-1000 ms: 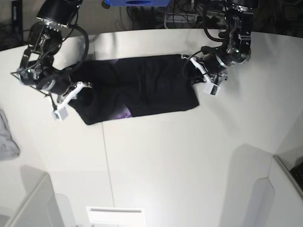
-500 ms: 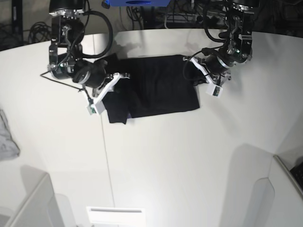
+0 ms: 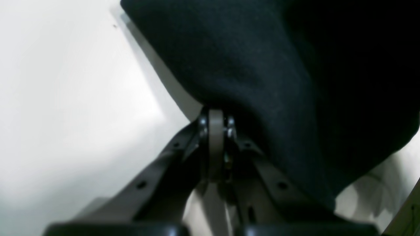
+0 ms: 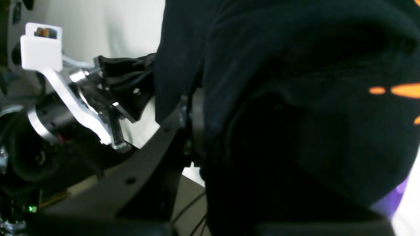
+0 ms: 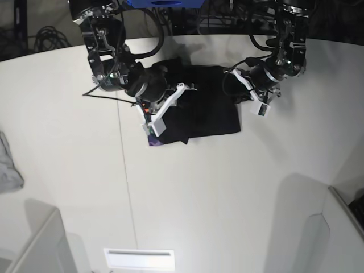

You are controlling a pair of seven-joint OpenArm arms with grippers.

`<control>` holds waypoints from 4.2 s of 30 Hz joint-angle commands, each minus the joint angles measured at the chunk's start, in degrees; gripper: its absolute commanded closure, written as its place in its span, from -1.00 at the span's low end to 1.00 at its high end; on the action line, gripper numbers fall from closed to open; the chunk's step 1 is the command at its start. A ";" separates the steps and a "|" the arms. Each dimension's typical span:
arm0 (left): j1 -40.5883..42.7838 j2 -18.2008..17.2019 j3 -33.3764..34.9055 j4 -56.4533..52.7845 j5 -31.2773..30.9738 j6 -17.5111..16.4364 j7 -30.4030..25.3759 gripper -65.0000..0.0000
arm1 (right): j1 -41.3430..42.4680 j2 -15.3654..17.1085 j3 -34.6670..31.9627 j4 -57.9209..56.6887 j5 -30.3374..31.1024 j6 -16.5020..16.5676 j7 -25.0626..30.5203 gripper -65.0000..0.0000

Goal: Fold the T-shirt properly
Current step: 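Fold the right gripper's end over toward the left gripper, then press the folded end down with the right gripper, then release and withdraw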

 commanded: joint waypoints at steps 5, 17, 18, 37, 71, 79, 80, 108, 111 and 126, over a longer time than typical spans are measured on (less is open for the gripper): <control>0.74 -0.75 -0.20 0.27 1.65 1.36 2.07 1.00 | 3.35 -0.16 -4.31 1.42 0.87 -5.35 2.68 1.00; 1.44 -1.28 -0.20 0.27 1.65 1.36 2.07 1.00 | 5.55 -0.16 -10.11 -0.96 0.78 -10.63 6.20 1.00; 1.79 -1.72 -0.20 0.27 1.48 1.36 2.07 1.00 | 5.46 -0.16 -10.11 -1.22 0.78 -10.63 6.64 1.00; 2.06 -1.98 -0.20 0.36 1.21 1.36 2.07 1.00 | 7.13 -1.74 -10.28 -7.37 0.78 -10.45 7.43 1.00; 6.89 -5.32 -18.83 2.91 -9.69 -1.36 6.90 1.00 | 8.72 -2.71 -13.71 -9.22 0.96 -10.36 7.43 -0.26; 6.89 -5.59 -29.73 3.17 -11.18 -1.80 11.91 1.00 | 10.39 -4.03 -13.89 -9.48 1.05 -10.36 6.90 -0.22; 6.89 -5.59 -29.82 3.17 -11.18 -1.80 11.91 1.00 | 10.47 -4.38 -13.98 -9.48 1.14 -10.36 6.90 -0.22; 6.89 -6.38 -30.17 2.73 -11.18 -1.80 11.91 1.00 | 26.21 -10.62 -33.84 -18.36 0.96 -10.45 6.82 -0.22; 8.74 -6.38 -30.09 3.87 -11.53 -1.80 11.83 1.00 | 25.33 -5.52 -29.10 -10.19 0.96 -10.45 5.58 -0.22; 11.46 2.24 -24.90 17.94 -11.62 -12.88 11.91 0.92 | -0.43 12.32 1.32 3.18 0.96 -10.19 21.23 1.00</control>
